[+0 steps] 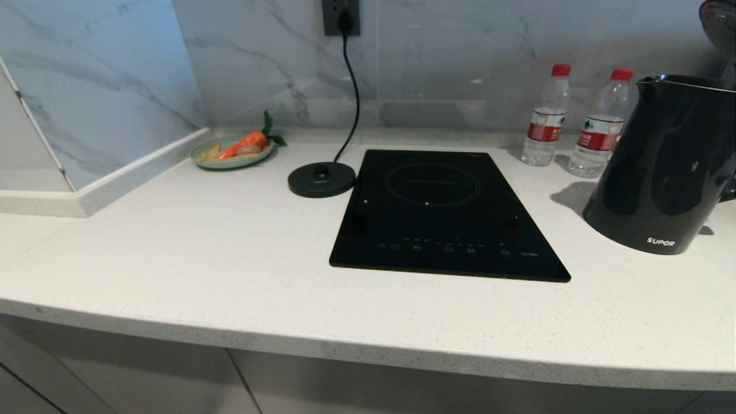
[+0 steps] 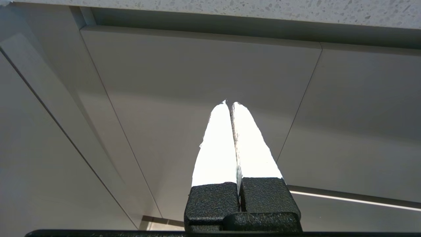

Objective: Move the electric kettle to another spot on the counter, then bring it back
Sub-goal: Grab the kettle

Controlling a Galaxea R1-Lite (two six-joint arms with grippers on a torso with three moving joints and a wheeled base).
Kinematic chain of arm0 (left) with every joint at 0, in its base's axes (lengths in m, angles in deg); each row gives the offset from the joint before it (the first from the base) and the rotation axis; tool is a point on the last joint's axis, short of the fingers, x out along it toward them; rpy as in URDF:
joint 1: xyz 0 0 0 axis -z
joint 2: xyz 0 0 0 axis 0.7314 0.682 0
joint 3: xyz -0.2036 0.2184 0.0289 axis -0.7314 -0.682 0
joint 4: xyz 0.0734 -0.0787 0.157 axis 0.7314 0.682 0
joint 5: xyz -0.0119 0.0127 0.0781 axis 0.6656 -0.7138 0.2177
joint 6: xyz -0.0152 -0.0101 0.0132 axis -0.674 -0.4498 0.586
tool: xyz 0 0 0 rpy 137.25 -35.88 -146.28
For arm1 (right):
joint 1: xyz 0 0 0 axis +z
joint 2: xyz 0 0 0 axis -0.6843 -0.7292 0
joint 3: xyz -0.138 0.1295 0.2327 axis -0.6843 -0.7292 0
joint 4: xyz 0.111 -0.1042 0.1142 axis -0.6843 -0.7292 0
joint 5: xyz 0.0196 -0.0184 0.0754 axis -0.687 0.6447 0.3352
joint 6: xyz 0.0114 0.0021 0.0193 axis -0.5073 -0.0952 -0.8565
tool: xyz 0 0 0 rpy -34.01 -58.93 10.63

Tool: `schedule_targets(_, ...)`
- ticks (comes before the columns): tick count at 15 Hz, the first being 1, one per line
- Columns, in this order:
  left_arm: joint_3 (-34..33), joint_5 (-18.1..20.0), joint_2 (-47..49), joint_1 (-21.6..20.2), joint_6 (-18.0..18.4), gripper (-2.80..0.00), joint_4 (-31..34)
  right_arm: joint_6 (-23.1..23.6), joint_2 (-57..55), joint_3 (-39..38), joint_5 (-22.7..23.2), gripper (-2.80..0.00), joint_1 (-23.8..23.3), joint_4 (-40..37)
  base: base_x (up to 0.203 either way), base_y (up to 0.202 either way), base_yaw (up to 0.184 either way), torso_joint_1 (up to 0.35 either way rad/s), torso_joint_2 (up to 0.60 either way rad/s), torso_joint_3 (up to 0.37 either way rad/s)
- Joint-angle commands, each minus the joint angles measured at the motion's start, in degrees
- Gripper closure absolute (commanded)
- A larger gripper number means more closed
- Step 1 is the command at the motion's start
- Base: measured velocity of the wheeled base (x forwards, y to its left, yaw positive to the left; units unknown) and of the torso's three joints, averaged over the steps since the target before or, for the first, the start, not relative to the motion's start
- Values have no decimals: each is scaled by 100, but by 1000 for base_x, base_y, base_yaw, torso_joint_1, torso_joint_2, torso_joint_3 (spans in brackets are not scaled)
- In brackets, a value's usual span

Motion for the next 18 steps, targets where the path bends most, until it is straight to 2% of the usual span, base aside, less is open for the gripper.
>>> schedule_targets(1,5,-3,-1,-1,-4,0,0,0,0,-1,1,0,0,2,0,0,0,0,0,0)
schedule_targets(15,5,-3,-1,-1,-4,0,0,-8,9,-1,1,0,0,19,0,0,0,0,0,0)
schedule_targets(18,5,-3,-1,-1,-4,0,0,-8,9,-1,1,0,0,13,0,0,0,36,-235,-194)
